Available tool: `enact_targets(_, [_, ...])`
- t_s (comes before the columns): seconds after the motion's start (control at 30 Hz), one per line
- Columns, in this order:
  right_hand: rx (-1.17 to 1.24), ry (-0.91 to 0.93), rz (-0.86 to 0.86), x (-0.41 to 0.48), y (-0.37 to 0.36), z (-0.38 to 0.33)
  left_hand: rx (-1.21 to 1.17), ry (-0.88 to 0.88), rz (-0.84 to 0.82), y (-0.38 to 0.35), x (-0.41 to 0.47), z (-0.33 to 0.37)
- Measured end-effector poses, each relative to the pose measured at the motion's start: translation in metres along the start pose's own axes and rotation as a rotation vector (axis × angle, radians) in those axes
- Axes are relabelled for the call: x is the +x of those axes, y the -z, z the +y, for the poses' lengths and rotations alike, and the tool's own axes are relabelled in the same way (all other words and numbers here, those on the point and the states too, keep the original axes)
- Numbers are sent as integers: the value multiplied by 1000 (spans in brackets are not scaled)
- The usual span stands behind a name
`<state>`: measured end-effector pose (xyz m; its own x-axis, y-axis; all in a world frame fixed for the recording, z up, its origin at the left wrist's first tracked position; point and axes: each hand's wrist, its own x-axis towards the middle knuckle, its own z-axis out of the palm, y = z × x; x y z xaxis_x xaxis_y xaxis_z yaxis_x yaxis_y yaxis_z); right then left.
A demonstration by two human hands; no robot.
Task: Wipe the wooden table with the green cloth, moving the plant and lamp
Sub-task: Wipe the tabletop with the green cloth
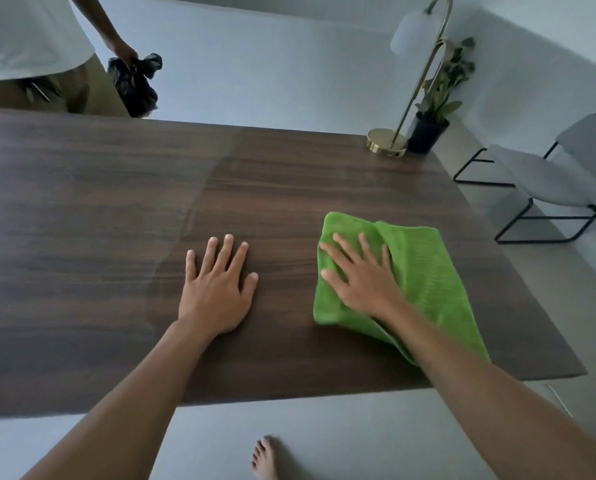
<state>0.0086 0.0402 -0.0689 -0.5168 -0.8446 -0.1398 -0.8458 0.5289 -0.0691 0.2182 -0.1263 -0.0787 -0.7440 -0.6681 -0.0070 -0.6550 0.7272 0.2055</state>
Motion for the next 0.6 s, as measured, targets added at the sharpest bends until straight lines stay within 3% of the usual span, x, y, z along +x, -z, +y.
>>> enact_targets(0.13, [-20,10,7,60,-8,-39,-14,43,-15,0,39,13])
enact_targets(0.23, [-96,163,40,26,-17,-59,-16,59,-39,-1,80,22])
enact_targets(0.33, [-21,223,-2,-29,-11,-39,-7,44,-76,0,120,28])
enact_targets(0.43, [-21,120,-55,-34,3,-3,2,7,-88,1,151,28])
enact_targets(0.6, [11,-138,-6,126,19,23,48,-49,-79,-4,179,23])
